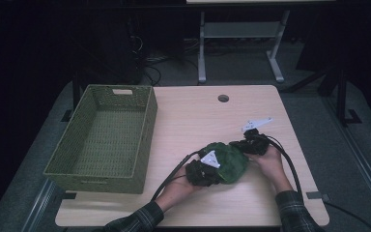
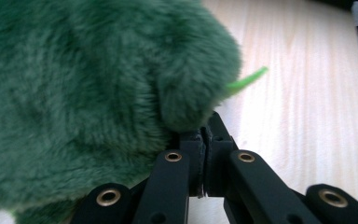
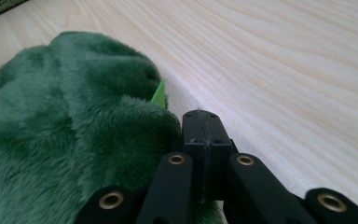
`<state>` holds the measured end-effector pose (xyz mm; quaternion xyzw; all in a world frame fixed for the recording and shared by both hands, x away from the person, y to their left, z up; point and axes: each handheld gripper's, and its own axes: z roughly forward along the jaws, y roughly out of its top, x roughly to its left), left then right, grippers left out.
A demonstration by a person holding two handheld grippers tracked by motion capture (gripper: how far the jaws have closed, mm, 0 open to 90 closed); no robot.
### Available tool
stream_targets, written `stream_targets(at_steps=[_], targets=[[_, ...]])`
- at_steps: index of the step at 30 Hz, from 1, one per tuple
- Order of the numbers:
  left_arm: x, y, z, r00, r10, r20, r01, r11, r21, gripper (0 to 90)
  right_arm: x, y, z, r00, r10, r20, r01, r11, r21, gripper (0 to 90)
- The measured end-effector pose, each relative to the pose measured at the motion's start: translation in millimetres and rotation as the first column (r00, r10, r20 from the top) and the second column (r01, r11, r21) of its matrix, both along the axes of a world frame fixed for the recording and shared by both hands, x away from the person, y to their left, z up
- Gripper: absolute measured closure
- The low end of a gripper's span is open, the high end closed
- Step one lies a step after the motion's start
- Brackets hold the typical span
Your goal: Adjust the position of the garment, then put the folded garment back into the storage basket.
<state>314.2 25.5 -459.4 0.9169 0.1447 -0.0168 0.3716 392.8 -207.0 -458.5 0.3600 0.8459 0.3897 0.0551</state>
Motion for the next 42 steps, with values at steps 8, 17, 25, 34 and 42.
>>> stream_targets(at_steps=[8,17,25,34,42], targets=[[11.3,14.5,-1.1,0.9994,0.033,0.011,-0.034,0.9991,0.025,88.2,-11.4,-7.4,-2.0,0.9999,0.011,-0.001,-0.011,0.9998,-0.014,90.0],[22.2,31.0,-0.9,0.9956,0.086,0.037,-0.088,0.9949,0.048,88.2,-35.2,-15.8,1.4,0.9997,0.022,-0.002,-0.022,0.9992,-0.033,90.0],[31.1,41.2,-1.6,0.9913,0.124,0.044,-0.126,0.9905,0.054,88.0,-55.5,-16.3,-1.2,0.9987,0.048,-0.016,-0.049,0.9974,-0.052,90.0],[31.5,43.9,0.0,0.9917,0.119,0.050,-0.122,0.9902,0.068,87.2,-60.6,-18.7,-2.5,0.9988,0.047,-0.012,-0.047,0.9976,-0.050,90.0],[29.2,52.6,5.0,0.9919,0.117,0.049,-0.119,0.9913,0.055,71.0,-65.0,-35.1,2.7,0.9995,-0.027,0.015,0.027,0.9996,-0.011,68.3]])
